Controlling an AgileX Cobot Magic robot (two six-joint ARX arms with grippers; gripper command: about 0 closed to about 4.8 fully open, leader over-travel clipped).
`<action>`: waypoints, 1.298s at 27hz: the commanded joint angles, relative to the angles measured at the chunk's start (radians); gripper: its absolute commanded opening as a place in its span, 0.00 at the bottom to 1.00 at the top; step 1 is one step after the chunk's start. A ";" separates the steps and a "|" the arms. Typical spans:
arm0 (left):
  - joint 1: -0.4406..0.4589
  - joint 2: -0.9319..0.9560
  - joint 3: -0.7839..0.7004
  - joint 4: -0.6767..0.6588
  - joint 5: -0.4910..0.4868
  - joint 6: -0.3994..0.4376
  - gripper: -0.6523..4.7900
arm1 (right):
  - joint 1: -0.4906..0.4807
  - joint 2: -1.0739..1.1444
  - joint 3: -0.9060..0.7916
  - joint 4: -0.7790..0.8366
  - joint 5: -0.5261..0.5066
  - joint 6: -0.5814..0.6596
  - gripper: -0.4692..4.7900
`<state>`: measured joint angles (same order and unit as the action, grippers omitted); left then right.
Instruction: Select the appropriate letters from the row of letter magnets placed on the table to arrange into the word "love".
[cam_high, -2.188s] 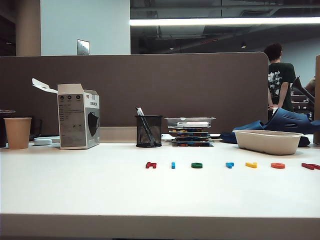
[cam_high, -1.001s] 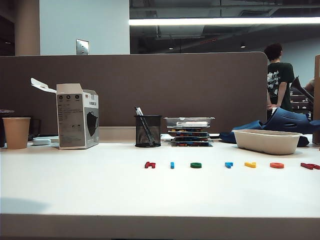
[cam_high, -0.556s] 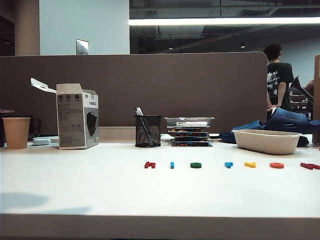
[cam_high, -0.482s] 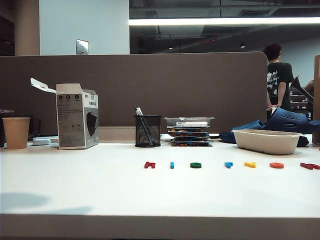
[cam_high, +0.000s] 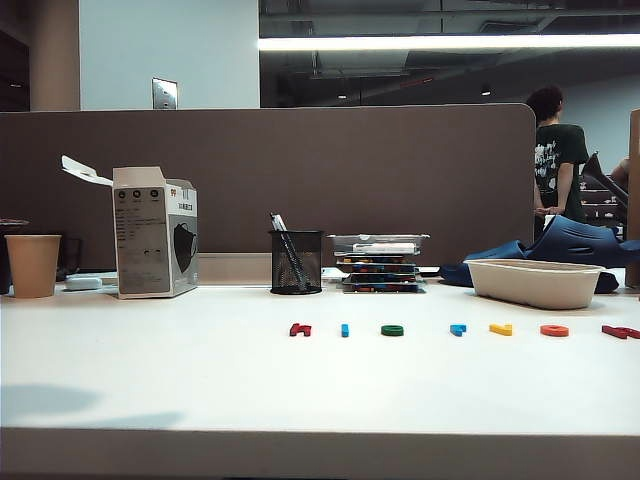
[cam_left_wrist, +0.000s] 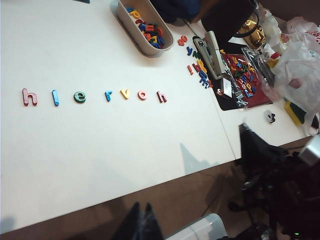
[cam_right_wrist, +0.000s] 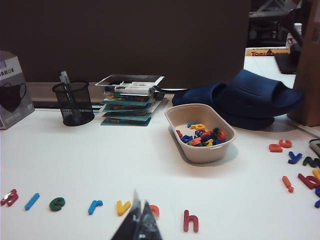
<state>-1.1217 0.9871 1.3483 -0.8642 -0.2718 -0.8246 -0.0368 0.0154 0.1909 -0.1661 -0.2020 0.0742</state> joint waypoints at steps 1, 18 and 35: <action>0.001 -0.002 0.004 0.006 -0.003 0.005 0.11 | 0.001 0.070 0.120 -0.124 -0.007 0.004 0.09; 0.003 0.000 0.004 0.002 -0.051 0.004 0.11 | 0.133 0.761 0.739 -0.296 -0.063 0.038 0.09; 0.002 0.001 0.004 -0.039 -0.214 0.005 0.11 | 0.656 1.347 0.913 -0.227 0.306 0.118 0.24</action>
<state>-1.1179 0.9878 1.3483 -0.9073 -0.4778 -0.8242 0.6144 1.3212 1.0801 -0.4080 0.0853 0.1734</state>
